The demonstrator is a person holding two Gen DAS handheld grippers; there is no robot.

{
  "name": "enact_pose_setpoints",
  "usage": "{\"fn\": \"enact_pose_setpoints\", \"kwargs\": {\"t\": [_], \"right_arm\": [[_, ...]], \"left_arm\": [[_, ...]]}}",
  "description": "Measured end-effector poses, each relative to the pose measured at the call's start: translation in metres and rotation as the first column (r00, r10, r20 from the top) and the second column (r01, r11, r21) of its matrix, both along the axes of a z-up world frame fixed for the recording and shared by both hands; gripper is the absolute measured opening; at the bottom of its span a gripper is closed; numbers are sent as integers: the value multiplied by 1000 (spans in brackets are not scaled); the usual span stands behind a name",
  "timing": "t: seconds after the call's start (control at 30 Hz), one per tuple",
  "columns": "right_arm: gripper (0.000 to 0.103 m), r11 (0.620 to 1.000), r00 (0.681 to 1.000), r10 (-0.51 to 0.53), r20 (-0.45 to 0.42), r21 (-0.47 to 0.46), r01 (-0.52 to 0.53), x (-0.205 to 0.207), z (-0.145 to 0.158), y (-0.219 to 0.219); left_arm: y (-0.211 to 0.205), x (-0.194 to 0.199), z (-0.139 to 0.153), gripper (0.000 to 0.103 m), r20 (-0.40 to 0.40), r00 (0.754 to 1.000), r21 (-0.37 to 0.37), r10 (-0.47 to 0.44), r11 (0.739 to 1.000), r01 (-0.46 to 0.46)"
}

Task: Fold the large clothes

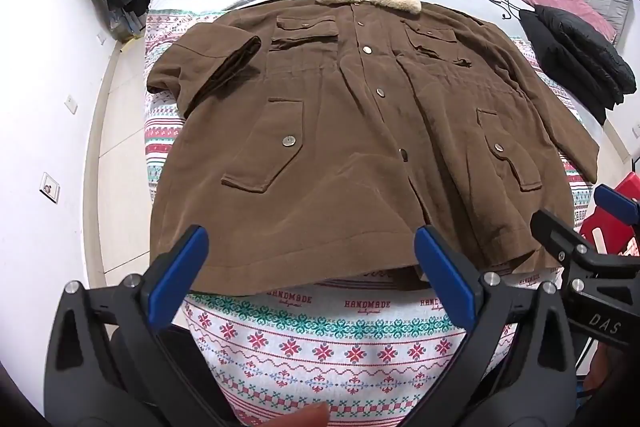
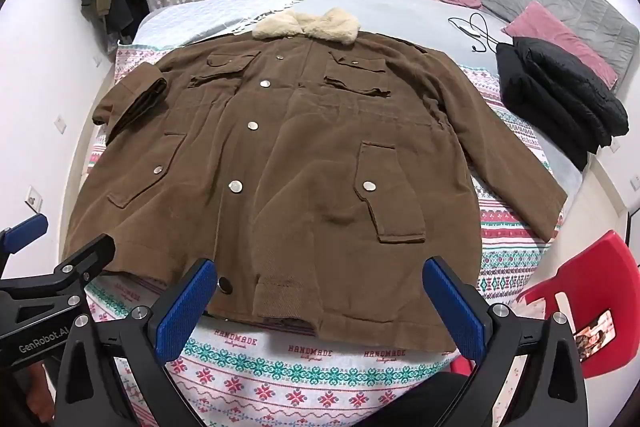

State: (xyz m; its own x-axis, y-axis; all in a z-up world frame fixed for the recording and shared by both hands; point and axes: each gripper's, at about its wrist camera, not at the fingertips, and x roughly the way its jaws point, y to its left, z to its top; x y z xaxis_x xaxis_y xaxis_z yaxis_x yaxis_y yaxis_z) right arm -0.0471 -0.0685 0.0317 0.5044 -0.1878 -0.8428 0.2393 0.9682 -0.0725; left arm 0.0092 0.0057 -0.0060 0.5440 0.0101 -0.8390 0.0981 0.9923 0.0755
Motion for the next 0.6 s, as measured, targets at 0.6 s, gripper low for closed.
{"fn": "enact_pose_setpoints", "kwargs": {"t": [0.6], "right_arm": [[103, 1000, 1000, -1, -3, 0, 1, 3, -1, -3]], "left_arm": [[-1, 1, -2, 102, -11, 1000, -3, -2, 1000, 2]]}}
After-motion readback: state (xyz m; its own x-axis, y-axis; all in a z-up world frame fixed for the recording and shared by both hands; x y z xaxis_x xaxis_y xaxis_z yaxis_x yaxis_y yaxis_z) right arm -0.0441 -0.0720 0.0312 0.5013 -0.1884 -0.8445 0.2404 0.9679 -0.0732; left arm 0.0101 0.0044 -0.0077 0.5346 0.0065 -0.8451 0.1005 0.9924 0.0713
